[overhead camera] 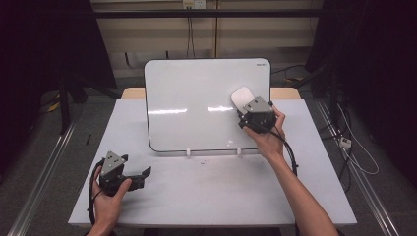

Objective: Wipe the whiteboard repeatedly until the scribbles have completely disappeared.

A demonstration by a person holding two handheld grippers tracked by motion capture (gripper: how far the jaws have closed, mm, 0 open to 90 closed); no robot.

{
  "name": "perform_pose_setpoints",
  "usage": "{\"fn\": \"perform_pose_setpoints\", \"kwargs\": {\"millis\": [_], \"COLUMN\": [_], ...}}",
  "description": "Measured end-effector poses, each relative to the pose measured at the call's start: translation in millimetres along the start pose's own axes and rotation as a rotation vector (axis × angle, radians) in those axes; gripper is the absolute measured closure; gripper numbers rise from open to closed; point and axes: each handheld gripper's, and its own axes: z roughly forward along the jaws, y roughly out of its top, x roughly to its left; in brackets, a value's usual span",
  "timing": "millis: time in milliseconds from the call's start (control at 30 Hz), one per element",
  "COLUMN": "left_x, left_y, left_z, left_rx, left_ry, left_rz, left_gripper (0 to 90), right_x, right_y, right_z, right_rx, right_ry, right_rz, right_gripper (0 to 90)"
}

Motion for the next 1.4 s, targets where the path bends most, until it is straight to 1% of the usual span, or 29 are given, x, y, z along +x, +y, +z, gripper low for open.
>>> {"fn": "perform_pose_setpoints", "kwargs": {"millis": [133,167,233,300,367,467,633,733,800,867,900,967,1000,1033,1100,1133,1233,1333,1400], "left_x": [0.4,0.3,0.3,0.1,-0.4,-1.1,-1.5,-1.9,-3.2,-4.1,-4.4,-3.9,-3.6,-2.9,-2.2,-2.1,-2.0,-2.3,-2.7], "left_y": [0.0,0.0,0.1,0.2,0.3,0.6,1.0,1.1,1.6,1.9,1.9,1.9,1.6,1.4,1.0,0.9,0.9,0.9,1.1], "left_z": [0.0,0.0,-0.1,0.1,0.4,1.0,2.2,3.9,4.3,4.6,4.6,4.4,4.6,4.7,4.7,4.6,4.2,4.2,3.9], "left_rx": [-0.002,0.0,-0.002,-0.001,0.0,0.0,0.005,0.006,0.007,0.008,0.007,0.006,0.005,0.007,0.008,0.008,0.005,0.005,0.005], "left_ry": [0.0,-0.001,-0.001,-0.001,-0.002,-0.003,-0.003,-0.009,-0.011,-0.015,-0.017,-0.017,-0.017,-0.017,-0.017,-0.018,-0.019,-0.021,-0.02], "left_rz": [-0.001,-0.001,-0.002,0.0,0.0,0.001,0.01,0.01,0.009,0.017,0.017,0.018,0.013,0.012,0.008,0.008,0.011,0.01,0.011], "left_gripper": [6.4,6.4,6.4,6.4,6.4,6.4,6.4,6.4,6.4,6.4,6.4,6.4,6.4,6.4,6.4,6.4,6.4,6.4,6.4], "right_x": [-10.6,-10.6,-7.6,-8.0,-4.7,5.5,25.9,41.7,52.4,64.5,70.6,83.4,88.2,89.8,85.5,84.2,76.7,57.8,43.4], "right_y": [9.4,10.5,10.0,7.1,5.9,3.6,0.6,0.1,0.4,0.5,0.4,-0.4,-0.9,-1.2,-1.1,-1.1,-0.4,-0.1,0.3], "right_z": [3.1,3.8,3.8,2.4,0.7,1.4,1.3,1.8,3.1,3.9,4.0,3.3,2.8,2.3,2.3,2.5,2.8,4.0,3.6], "right_rx": [-0.001,0.001,-0.003,-0.011,-0.011,-0.008,-0.02,-0.024,-0.031,-0.04,-0.044,-0.043,-0.041,-0.041,-0.04,-0.038,-0.035,-0.041,-0.04], "right_ry": [-0.018,-0.018,-0.035,-0.032,-0.033,-0.021,-0.001,0.017,0.033,0.044,0.057,0.076,0.079,0.075,0.098,0.095,0.09,0.065,0.044], "right_rz": [0.023,0.024,0.015,0.023,0.014,-0.008,-0.039,-0.067,-0.071,-0.084,-0.091,-0.126,-0.148,-0.16,-0.154,-0.159,-0.151,-0.088,-0.062], "right_gripper": [31.5,31.5,31.5,31.6,31.6,31.5,31.5,31.5,31.5,31.6,31.5,31.6,31.5,31.5,31.6,31.5,31.5,31.5,31.5]}}
